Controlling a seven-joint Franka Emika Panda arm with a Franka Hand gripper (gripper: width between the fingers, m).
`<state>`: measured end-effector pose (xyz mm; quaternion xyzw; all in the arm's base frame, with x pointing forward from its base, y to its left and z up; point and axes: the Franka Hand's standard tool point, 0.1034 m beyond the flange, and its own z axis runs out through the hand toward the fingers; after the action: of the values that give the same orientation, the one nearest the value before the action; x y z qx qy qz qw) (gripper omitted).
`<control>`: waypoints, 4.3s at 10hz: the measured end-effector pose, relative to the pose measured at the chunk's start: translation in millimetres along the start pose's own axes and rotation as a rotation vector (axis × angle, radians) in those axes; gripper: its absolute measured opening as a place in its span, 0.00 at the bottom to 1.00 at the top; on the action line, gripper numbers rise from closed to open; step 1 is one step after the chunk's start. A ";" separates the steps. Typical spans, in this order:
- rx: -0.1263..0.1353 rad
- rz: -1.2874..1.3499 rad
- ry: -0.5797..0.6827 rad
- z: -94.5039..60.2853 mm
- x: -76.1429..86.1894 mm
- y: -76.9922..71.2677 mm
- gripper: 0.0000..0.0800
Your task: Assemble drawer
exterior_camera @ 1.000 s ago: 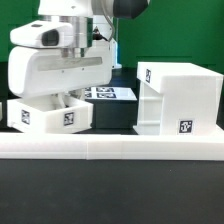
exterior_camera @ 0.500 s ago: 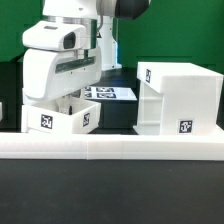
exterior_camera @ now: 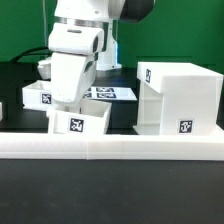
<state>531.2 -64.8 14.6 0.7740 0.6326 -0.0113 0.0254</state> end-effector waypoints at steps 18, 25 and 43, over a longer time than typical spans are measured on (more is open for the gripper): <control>0.006 -0.128 0.060 1.4 24.4 2.1 0.05; -0.008 -0.227 0.042 1.2 51.2 1.0 0.05; 0.013 -0.202 0.036 0.0 72.2 -0.6 0.05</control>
Offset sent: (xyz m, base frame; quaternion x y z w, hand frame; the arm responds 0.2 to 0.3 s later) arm 0.0014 0.0050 -0.0002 0.0062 0.0616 0.0042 0.9981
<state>545.0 6.0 11.0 0.7064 0.7077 -0.0038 0.0075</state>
